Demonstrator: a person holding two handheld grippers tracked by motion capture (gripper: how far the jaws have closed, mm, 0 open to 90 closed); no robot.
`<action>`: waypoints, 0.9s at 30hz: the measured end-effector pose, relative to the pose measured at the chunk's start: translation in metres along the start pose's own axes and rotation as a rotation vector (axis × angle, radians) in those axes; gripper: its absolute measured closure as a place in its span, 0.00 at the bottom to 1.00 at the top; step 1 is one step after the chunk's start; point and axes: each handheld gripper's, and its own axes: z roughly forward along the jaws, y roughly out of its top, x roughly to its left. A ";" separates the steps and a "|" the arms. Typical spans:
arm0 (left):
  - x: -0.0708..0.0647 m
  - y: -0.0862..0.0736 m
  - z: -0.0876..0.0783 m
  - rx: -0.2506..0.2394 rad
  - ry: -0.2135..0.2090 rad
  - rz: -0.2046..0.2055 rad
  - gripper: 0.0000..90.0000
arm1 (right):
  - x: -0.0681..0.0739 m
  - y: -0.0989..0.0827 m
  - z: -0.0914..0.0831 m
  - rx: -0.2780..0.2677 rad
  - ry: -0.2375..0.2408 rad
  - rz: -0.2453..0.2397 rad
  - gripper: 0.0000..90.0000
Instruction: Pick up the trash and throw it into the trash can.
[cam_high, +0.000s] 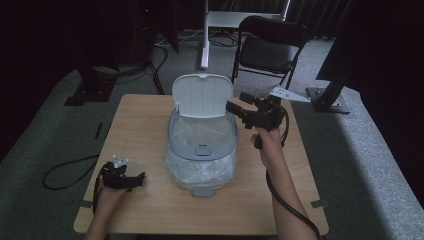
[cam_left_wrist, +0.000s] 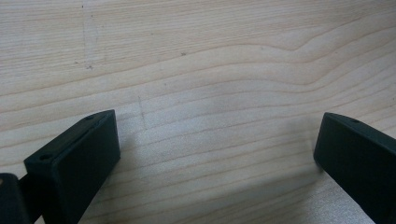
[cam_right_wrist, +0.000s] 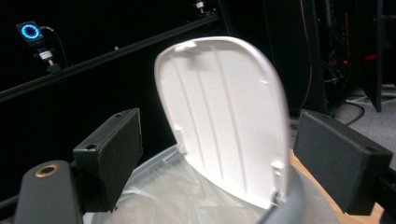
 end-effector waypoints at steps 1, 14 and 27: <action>0.000 0.000 0.000 0.000 0.000 0.000 0.01 | -0.003 0.000 -0.001 0.007 -0.010 0.002 0.17; 0.000 0.000 0.000 0.000 0.000 0.000 0.01 | -0.028 -0.008 -0.004 0.071 -0.147 0.006 0.17; 0.000 0.000 0.000 0.000 0.001 -0.001 0.01 | -0.049 -0.009 -0.009 0.073 -0.212 0.046 0.17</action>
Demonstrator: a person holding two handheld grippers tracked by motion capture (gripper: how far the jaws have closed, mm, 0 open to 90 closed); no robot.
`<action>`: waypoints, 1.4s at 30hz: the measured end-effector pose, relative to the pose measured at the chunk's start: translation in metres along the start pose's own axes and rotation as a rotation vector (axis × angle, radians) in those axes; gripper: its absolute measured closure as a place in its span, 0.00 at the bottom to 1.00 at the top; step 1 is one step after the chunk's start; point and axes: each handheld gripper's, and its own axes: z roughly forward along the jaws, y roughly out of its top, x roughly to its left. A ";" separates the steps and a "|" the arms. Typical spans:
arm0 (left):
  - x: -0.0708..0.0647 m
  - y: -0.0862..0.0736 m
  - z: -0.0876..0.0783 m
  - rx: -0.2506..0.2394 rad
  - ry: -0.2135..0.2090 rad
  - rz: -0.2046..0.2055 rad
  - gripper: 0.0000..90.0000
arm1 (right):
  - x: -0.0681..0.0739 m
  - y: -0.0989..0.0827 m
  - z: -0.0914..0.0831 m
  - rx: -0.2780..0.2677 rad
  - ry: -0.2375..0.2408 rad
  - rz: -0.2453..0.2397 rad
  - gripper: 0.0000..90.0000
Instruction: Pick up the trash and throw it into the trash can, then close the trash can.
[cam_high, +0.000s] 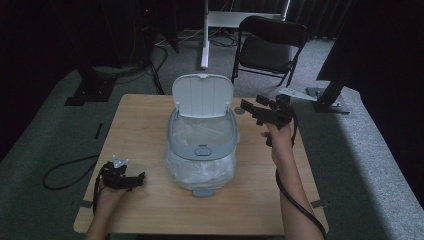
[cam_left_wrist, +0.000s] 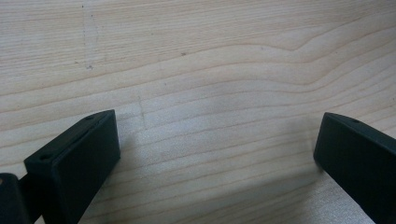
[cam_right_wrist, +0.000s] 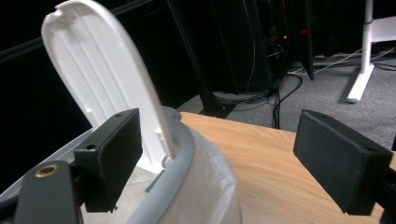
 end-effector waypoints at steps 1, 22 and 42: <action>0.000 0.000 0.000 0.000 0.000 0.000 0.01 | -0.002 0.001 0.000 0.002 -0.005 0.005 0.17; 0.000 0.000 0.000 0.001 0.001 -0.001 0.01 | -0.021 0.031 0.033 0.005 -0.048 0.085 0.17; 0.000 0.001 0.001 -0.001 -0.001 0.000 0.01 | -0.004 0.046 0.049 0.028 0.068 0.055 0.17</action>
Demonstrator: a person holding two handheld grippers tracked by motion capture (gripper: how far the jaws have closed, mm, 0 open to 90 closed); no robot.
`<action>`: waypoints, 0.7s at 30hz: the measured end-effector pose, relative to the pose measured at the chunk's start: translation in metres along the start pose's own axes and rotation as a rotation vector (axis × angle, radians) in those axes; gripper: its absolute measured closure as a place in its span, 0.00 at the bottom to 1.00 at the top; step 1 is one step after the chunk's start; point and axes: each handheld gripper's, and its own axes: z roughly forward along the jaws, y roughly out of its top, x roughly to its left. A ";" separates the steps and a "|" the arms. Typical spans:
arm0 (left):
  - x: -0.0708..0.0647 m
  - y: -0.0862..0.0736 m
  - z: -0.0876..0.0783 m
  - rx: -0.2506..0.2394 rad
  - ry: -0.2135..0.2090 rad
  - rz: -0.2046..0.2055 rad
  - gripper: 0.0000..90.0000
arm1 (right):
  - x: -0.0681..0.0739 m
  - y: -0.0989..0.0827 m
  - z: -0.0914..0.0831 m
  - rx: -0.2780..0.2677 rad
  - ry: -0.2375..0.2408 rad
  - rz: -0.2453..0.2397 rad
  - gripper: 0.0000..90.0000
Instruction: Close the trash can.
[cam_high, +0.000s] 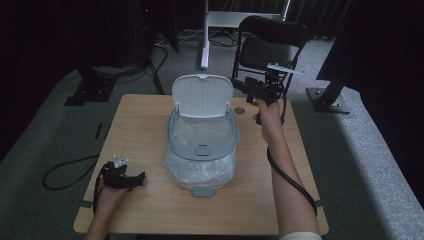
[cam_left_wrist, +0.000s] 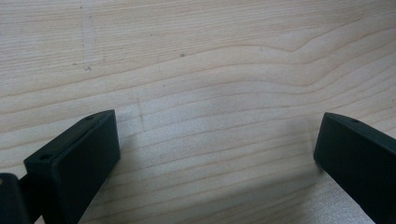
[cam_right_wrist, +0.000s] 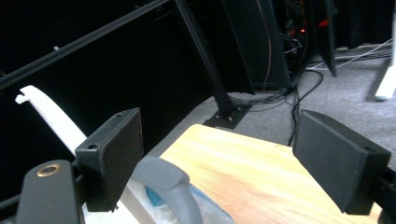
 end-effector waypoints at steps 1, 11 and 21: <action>0.000 0.000 0.000 0.000 0.000 0.000 0.01 | 0.000 0.000 0.000 0.000 0.000 0.000 0.17; 0.000 0.000 0.000 0.000 0.001 -0.001 0.01 | 0.018 -0.018 -0.004 0.077 0.100 -0.073 0.17; 0.000 0.000 0.000 0.000 0.002 -0.001 0.01 | 0.053 -0.054 -0.014 0.107 0.194 -0.170 0.17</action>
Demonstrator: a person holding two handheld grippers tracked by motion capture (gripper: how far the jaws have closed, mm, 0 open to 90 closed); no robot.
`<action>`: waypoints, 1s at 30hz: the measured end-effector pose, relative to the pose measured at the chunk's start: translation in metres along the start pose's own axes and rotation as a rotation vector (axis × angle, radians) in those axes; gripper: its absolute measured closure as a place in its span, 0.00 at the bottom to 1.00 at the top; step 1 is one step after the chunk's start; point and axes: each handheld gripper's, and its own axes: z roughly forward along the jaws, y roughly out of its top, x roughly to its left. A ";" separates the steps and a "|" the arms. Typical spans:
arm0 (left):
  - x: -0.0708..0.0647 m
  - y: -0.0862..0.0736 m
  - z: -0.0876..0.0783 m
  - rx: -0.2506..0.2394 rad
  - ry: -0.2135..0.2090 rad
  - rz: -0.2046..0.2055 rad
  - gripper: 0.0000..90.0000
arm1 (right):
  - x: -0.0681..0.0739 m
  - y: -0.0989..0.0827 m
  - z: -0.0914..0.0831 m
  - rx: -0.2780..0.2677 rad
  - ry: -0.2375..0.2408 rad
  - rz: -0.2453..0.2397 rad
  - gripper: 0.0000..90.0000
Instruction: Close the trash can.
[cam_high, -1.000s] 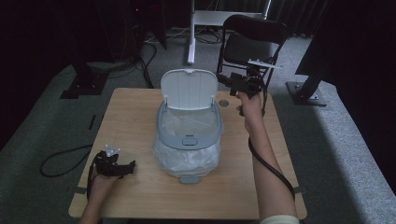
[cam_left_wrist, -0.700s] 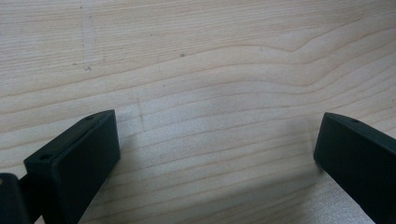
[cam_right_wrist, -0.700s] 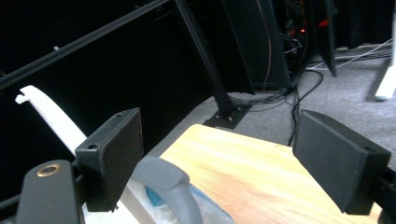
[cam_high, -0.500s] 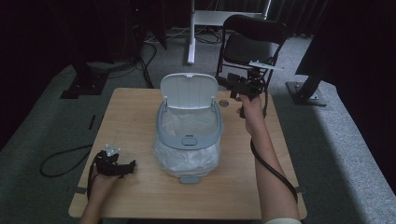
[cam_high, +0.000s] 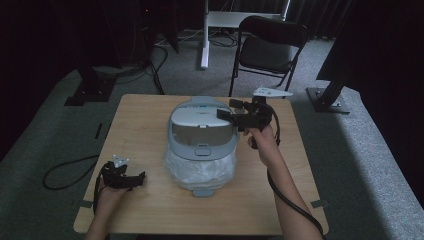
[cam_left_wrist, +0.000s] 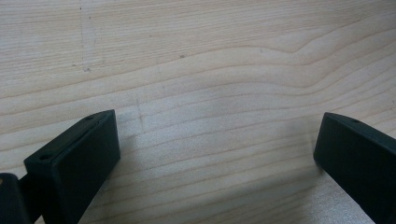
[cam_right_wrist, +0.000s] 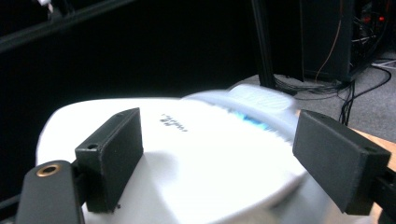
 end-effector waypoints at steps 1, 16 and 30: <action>0.000 0.000 0.000 0.000 0.000 0.000 0.01 | 0.005 -0.002 0.001 0.009 -0.002 -0.014 0.17; 0.000 0.000 0.000 0.000 0.000 -0.001 0.01 | 0.051 -0.033 0.008 0.046 -0.176 -0.244 0.14; 0.000 0.000 0.000 0.000 0.003 -0.003 0.01 | 0.058 -0.033 0.008 0.076 -0.173 -0.257 0.12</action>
